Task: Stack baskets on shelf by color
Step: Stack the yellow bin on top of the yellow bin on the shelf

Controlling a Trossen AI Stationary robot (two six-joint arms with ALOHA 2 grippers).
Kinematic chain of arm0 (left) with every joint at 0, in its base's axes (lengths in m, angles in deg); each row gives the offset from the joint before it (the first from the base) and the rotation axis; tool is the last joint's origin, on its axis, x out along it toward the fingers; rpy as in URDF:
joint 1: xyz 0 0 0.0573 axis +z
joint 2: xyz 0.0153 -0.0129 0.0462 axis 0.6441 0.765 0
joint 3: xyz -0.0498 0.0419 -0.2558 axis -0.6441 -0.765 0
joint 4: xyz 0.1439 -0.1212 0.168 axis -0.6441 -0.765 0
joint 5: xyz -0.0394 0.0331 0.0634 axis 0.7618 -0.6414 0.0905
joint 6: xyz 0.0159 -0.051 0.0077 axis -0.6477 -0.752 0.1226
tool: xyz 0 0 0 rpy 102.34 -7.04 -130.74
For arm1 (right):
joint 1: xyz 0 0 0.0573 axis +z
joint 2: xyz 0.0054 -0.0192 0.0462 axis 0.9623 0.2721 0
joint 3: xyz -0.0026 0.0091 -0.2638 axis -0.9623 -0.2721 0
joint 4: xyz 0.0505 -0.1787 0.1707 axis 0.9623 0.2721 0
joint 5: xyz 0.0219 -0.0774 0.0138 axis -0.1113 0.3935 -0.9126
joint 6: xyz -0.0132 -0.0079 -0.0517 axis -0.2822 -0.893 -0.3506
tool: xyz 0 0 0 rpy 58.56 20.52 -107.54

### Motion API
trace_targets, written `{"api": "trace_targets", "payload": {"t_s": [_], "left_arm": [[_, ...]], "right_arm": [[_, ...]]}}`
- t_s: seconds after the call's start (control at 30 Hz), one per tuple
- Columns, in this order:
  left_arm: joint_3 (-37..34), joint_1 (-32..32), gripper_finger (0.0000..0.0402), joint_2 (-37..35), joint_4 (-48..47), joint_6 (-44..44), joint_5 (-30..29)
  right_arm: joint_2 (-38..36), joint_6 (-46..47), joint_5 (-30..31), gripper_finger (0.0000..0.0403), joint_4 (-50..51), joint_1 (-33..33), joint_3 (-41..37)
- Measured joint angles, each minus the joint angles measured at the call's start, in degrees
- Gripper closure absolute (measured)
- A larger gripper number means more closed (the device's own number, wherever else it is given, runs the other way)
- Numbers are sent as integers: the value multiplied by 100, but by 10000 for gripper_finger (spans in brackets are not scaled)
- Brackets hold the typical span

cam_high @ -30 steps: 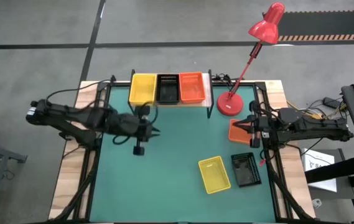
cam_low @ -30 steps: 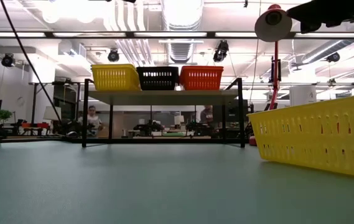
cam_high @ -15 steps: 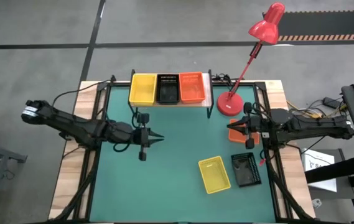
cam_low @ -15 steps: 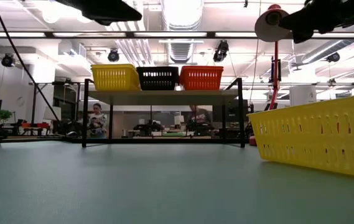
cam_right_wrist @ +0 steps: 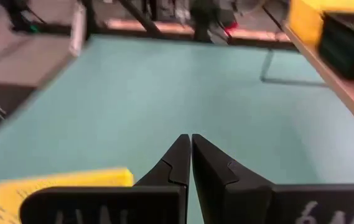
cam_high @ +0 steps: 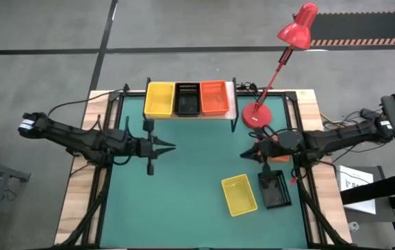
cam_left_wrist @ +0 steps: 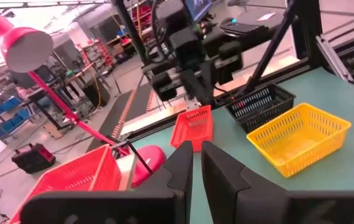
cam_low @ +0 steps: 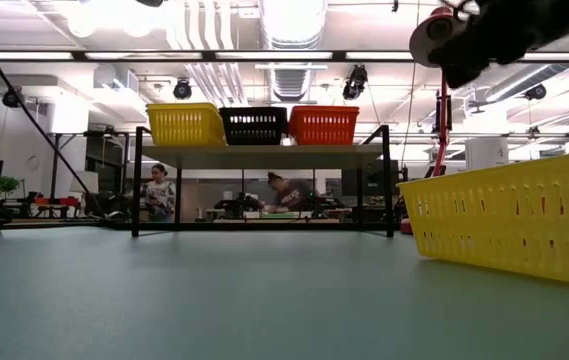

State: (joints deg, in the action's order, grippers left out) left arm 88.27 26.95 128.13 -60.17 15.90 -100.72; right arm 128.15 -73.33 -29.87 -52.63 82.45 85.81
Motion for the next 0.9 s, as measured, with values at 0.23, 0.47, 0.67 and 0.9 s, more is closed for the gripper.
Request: {"api": "trace_targets", "payload": {"t_s": [0.23, 0.47, 0.67, 0.9], "left_arm": [[-9, -9, 385, -363, -17, -7, -100], [-142, -11, 385, -638, -25, -7, -310], [-485, -11, 385, -976, -8, -10, -417], [-668, -11, 385, -1270, 42, -13, -416]], "right_arm": [[718, 395, 15, 394, 48, 782, 426], [1448, 641, 49, 394, 38, 1444, 1066], [2149, 826, 57, 394, 413, 1790, 1767], [3000, 1428, 58, 394, 1558, 2002, 2722]]}}
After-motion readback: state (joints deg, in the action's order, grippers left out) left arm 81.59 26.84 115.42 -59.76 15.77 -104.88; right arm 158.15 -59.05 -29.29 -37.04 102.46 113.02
